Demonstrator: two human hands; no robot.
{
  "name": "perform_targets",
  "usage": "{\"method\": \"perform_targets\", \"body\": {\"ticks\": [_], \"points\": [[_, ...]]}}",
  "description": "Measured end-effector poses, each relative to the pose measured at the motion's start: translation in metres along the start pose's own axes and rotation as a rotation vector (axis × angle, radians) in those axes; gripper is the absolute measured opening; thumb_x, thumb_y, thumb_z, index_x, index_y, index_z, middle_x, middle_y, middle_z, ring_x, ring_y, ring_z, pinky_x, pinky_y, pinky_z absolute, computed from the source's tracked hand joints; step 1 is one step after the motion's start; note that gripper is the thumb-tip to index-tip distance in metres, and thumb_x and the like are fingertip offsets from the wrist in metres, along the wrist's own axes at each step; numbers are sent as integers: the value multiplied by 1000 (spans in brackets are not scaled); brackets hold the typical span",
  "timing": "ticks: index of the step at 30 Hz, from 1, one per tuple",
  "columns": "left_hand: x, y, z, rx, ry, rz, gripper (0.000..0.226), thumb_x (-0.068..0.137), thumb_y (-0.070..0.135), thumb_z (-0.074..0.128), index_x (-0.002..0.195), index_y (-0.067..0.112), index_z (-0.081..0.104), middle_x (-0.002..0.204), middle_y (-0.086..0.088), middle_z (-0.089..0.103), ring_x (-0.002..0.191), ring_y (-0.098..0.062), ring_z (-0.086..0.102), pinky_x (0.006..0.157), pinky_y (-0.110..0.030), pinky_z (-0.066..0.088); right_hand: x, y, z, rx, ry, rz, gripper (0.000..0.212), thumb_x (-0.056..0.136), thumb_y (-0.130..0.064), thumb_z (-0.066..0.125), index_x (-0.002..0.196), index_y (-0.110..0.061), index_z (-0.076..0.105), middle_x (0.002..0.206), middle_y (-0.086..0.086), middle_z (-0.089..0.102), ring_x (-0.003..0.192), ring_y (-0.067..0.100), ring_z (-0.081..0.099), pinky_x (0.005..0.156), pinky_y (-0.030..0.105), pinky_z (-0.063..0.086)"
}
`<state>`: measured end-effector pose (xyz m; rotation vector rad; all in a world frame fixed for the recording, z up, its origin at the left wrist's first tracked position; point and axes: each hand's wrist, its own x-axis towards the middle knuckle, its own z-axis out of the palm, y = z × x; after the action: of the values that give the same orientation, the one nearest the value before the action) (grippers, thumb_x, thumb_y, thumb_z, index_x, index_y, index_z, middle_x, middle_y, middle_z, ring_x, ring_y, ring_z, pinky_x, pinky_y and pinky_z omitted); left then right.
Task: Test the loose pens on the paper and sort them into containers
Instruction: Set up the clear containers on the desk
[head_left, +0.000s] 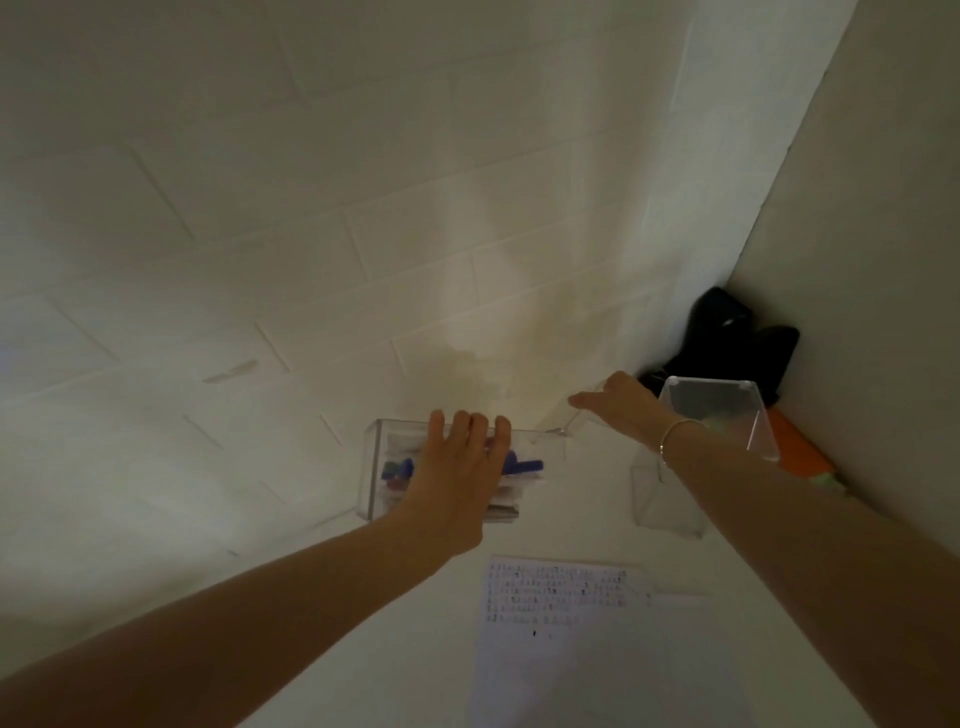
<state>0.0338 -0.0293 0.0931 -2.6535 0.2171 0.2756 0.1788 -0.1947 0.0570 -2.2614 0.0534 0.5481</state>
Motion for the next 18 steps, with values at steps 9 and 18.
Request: {"method": "perform_targets", "body": {"ticks": [9, 18], "points": [[8, -7, -10, 106, 12, 74, 101, 82, 31, 62, 145, 2, -10, 145, -23, 14, 134, -39, 16, 112, -54, 6, 8, 3, 8, 147, -19, 74, 24, 85, -18, 63, 87, 0, 47, 63, 3, 41, 53, 14, 37, 53, 27, 31], [7, 0, -2, 98, -29, 74, 101, 82, 23, 63, 144, 1, -13, 146, -23, 13, 135, -39, 15, 113, -53, 7, -3, 10, 9, 129, 15, 34, 47, 88, -16, 61, 122, 13, 47, 86, 17, 57, 63, 15, 44, 47, 18, 29]]}}
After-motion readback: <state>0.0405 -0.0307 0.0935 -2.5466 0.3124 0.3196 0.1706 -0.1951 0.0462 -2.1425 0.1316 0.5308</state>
